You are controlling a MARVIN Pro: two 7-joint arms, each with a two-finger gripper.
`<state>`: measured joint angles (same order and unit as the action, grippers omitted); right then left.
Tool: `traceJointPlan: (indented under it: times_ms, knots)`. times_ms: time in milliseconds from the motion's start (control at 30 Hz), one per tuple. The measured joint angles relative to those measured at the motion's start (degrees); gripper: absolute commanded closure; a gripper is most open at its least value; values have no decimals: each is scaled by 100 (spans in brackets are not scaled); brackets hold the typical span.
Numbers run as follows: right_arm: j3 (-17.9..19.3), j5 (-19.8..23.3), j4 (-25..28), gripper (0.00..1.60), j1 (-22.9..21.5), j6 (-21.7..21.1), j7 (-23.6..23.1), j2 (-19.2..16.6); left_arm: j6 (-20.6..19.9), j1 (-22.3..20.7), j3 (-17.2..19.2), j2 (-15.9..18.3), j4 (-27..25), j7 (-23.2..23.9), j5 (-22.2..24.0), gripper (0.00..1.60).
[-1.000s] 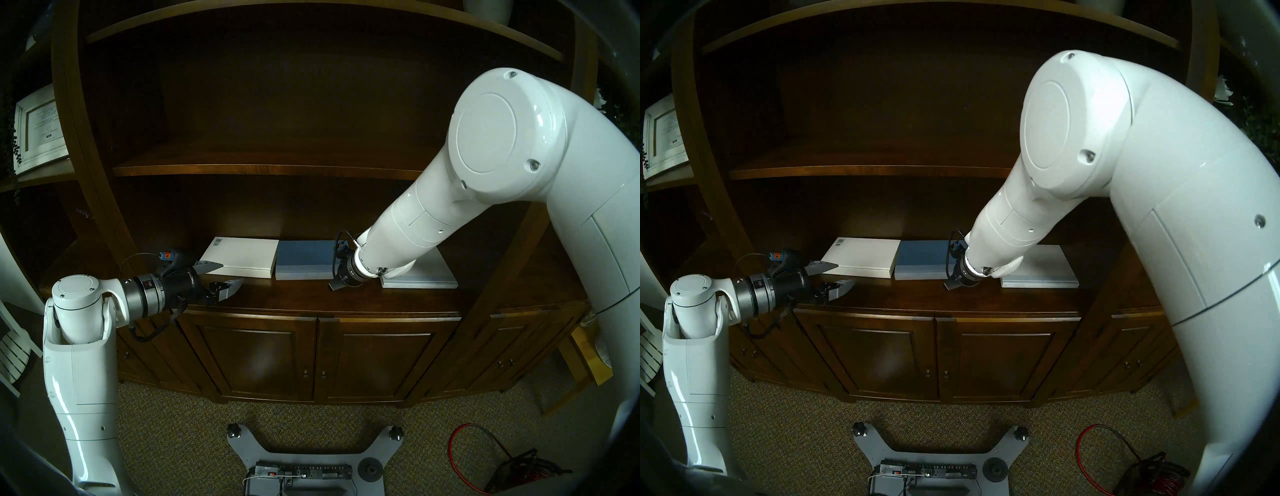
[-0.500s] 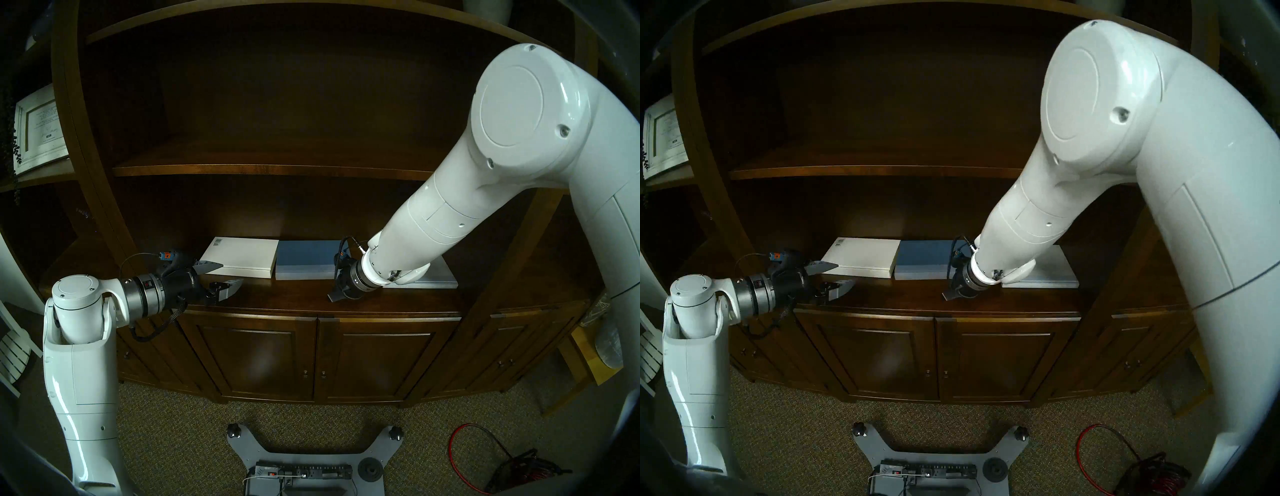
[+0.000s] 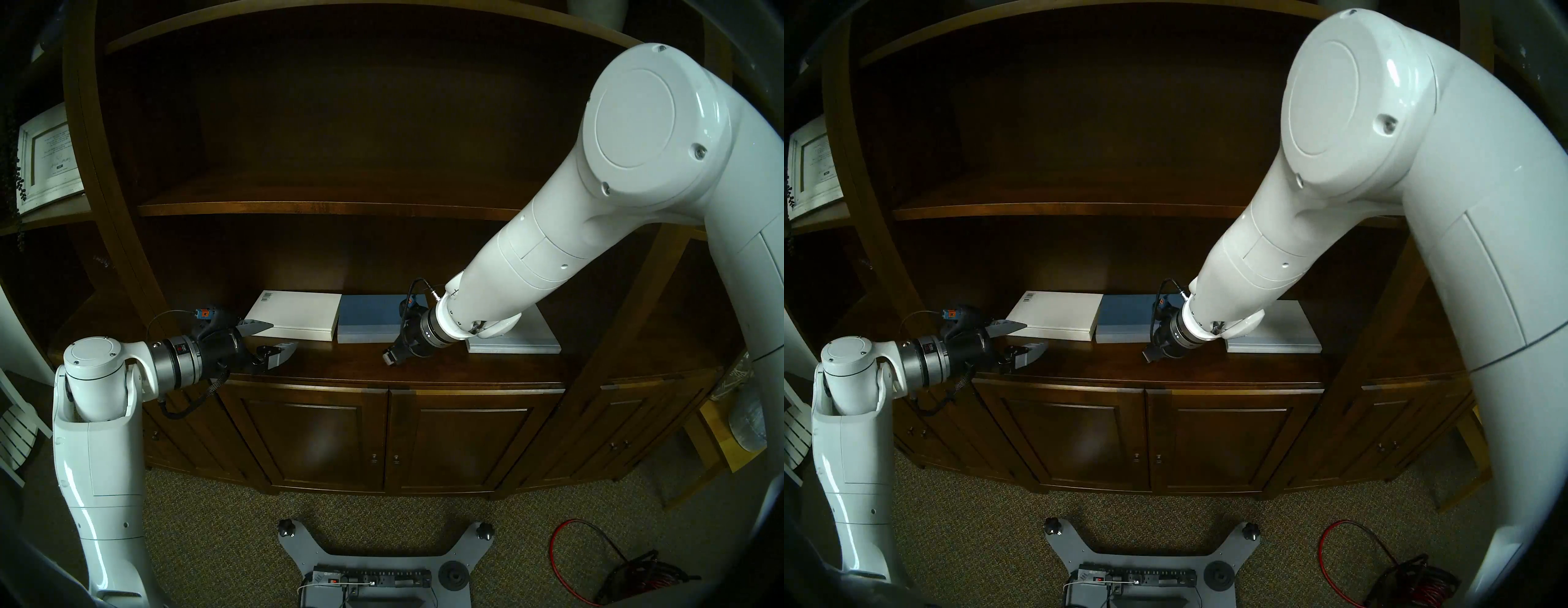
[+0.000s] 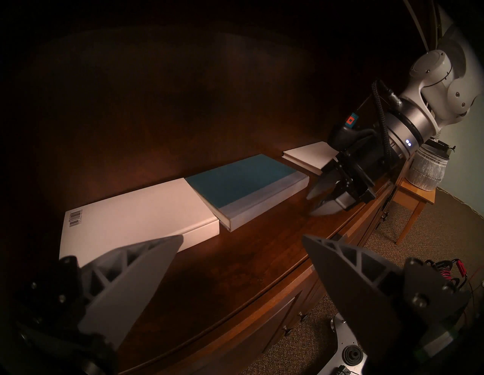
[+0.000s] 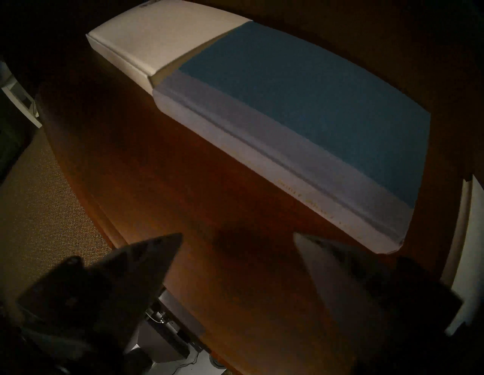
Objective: Close the books and align them horizontally on the shelf
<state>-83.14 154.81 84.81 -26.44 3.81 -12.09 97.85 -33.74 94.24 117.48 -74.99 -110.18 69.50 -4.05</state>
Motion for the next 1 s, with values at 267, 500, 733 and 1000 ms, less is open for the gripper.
traceJointPlan:
  times_ms: [267, 500, 733, 1000]
  knots:
    - [165, 500, -422, 0, 81, -828, 423, 235, 0, 0, 0, 0, 0, 0, 0, 0]
    - [255, 792, -976, 0, 339, -1293, 673, 397, 0, 0, 0, 0, 0, 0, 0, 0]
    - [274, 977, -1477, 0, 656, -1537, 931, 541, 0, 0, 0, -1, 0, 0, 0, 0]
    - [270, 1039, -1890, 0, 906, -1722, 1199, 731, 0, -1, 1, -1, 0, 0, 0, 0]
